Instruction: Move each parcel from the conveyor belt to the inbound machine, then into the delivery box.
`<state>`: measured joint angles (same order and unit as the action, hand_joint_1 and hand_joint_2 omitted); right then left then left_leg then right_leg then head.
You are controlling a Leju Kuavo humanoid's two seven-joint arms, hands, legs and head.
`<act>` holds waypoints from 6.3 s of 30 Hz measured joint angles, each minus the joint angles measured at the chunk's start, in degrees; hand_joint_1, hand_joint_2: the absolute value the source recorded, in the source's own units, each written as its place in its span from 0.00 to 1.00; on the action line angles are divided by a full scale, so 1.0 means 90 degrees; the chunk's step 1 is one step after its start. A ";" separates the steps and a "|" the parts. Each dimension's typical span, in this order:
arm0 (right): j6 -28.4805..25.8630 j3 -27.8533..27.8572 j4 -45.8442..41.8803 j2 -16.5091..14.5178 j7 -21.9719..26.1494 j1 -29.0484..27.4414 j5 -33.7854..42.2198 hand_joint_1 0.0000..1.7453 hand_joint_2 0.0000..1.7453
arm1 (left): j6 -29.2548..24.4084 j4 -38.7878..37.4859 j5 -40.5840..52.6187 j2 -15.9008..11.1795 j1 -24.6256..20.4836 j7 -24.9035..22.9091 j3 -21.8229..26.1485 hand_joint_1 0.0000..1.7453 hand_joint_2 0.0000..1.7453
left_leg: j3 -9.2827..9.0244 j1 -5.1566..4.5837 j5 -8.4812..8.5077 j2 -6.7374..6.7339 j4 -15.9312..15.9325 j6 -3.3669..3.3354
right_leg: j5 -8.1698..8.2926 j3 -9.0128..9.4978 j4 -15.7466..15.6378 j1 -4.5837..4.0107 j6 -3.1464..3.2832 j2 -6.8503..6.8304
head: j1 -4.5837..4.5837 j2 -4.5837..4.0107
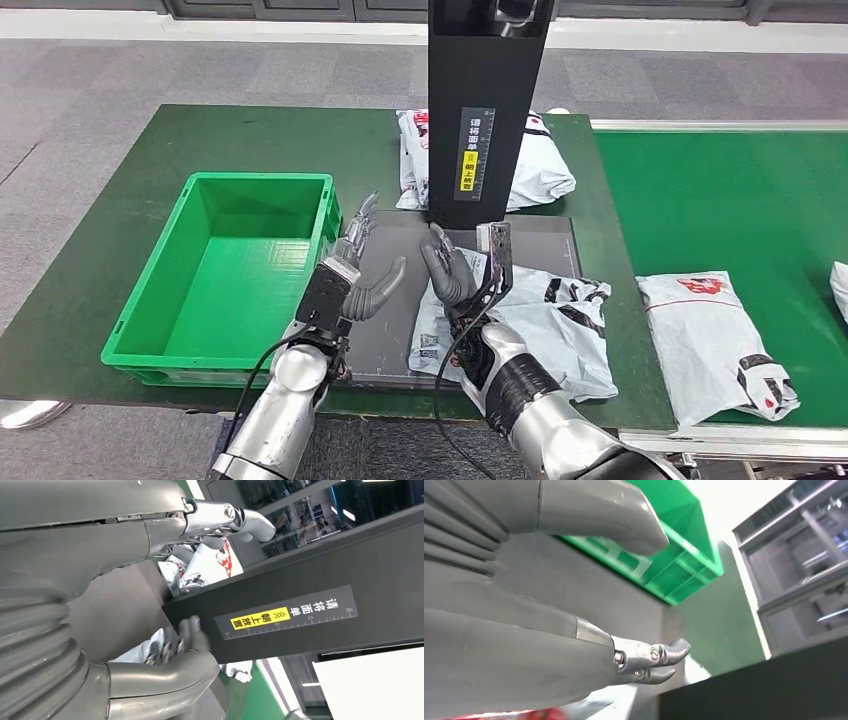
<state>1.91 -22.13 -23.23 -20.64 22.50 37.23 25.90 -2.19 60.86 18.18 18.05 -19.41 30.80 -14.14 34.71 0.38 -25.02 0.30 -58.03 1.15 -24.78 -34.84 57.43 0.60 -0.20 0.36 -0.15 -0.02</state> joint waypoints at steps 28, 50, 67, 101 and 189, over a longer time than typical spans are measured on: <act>-0.1550 -0.0071 -0.4452 0.0892 0.0980 -0.1653 -0.2431 0.00 1.00 | -0.0181 0.0790 0.0326 -0.0301 0.0477 -0.0191 0.0216 0.00 1.00 | 0.0007 -0.0001 -0.0014 0.0003 0.0000 0.0005 | -0.0012 -0.0011 -0.0004 0.0000 0.0005 -0.0002 | -0.0002 0.0001; -0.3127 0.0387 -0.7477 0.1127 0.0390 -0.3376 -0.3930 0.00 1.00 | 0.1208 -0.0151 0.3500 -0.0304 -0.0091 -0.0635 -0.1523 0.00 1.00 | 0.0007 -0.0007 -0.0020 -0.0003 -0.0001 -0.0002 | -0.0015 -0.0010 -0.0006 0.0005 0.0001 -0.0006 | -0.0002 0.0001; -0.3650 0.0459 -0.8088 0.1152 0.0293 -0.3716 -0.4019 0.00 1.00 | 0.1806 -0.2445 0.4175 0.0077 -0.1285 -0.0112 -0.4090 0.00 1.00 | 0.0005 -0.0008 -0.0023 -0.0008 -0.0001 -0.0003 | -0.0017 -0.0012 -0.0005 0.0006 0.0002 0.0002 | -0.0002 0.0001; -0.3997 0.0550 -0.8264 0.1397 0.0877 -0.3934 -0.3621 0.00 1.00 | 0.0177 -0.4076 0.5050 0.0326 -0.2503 -0.2228 -0.6151 1.00 1.00 | -0.0044 -0.0004 -0.0026 -0.0009 0.0002 -0.0010 | -0.0017 0.0042 -0.0004 0.0003 0.0001 0.0001 | -0.0002 0.0001; -0.4496 0.0712 -0.8950 0.1089 0.0705 -0.4486 -0.3982 0.00 1.00 | 0.1762 -0.4492 0.3815 0.0316 -0.3507 -0.4022 -0.6747 1.00 1.00 | -0.0033 -0.0009 -0.0030 0.0000 0.0002 -0.0014 | -0.0029 0.0038 -0.0003 0.0006 -0.0001 -0.0011 | -0.0002 0.0000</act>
<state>-38.55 -15.73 -103.78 -10.84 28.85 -3.14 -9.93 13.67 20.43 52.52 20.90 -50.97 -5.40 -74.86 34.42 0.30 -25.29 0.30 -58.01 1.02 -25.04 -34.50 57.40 0.66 -0.21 0.25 -0.17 -0.02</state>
